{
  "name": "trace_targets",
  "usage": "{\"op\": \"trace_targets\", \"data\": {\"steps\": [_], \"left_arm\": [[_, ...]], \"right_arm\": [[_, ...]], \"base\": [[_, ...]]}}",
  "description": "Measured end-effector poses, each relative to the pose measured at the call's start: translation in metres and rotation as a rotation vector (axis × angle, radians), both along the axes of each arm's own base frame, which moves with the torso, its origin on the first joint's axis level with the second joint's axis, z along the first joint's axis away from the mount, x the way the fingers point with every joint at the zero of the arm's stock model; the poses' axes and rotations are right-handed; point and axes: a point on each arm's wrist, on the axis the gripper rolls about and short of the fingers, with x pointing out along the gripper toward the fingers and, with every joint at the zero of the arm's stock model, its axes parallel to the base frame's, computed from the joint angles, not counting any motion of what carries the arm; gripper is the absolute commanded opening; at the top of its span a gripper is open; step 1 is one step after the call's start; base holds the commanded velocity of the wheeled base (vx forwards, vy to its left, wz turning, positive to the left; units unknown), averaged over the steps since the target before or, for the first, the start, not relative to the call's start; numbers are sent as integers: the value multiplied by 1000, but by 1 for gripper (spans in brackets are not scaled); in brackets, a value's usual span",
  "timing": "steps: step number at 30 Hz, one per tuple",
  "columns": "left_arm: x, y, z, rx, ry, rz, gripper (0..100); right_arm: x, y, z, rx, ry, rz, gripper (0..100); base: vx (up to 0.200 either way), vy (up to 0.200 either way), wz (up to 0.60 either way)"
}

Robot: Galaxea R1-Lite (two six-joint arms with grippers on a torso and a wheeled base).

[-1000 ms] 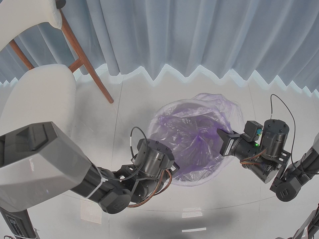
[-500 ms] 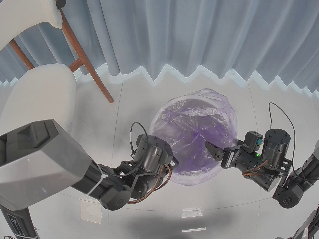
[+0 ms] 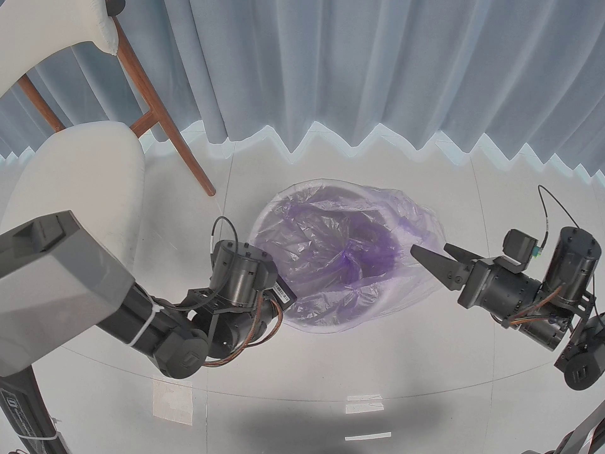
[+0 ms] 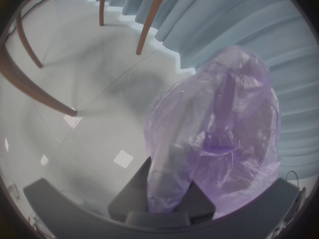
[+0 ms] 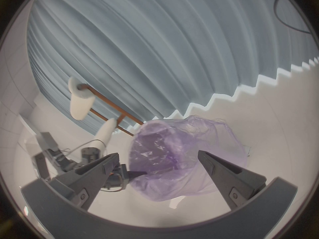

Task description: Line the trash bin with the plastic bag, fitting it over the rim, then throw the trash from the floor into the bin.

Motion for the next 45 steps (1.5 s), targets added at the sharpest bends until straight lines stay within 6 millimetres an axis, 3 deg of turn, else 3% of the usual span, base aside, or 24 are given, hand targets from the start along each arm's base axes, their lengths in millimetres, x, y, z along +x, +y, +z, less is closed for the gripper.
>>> {"op": "trace_targets", "data": {"steps": [9, 15, 23, 31, 37, 45], "left_arm": [[-5, 20, 20, 34, -41, -96, 0], [-12, 26, 26, 91, -73, -184, 0], [-27, 46, 27, 317, -187, -552, 0], [-25, 65, 32, 509, -425, -847, 0], [-8, 71, 38, 565, -571, -819, 0], [4, 69, 35, 548, -525, -712, 0]], "right_arm": [[-32, -27, 10, 120, 132, 38, 100], [-26, -48, 20, 198, 140, 8, 100], [-15, -89, 26, 239, 149, 33, 100], [-18, -106, 17, 252, 211, 71, 100], [-34, -106, -3, 262, 319, 160, 100], [-39, -102, -19, 266, 420, 188, 100]], "base": [[0, 0, 0], [0, 0, 0], [0, 0, 0], [0, 0, 0], [0, 0, 0], [0, 0, 0]]}}
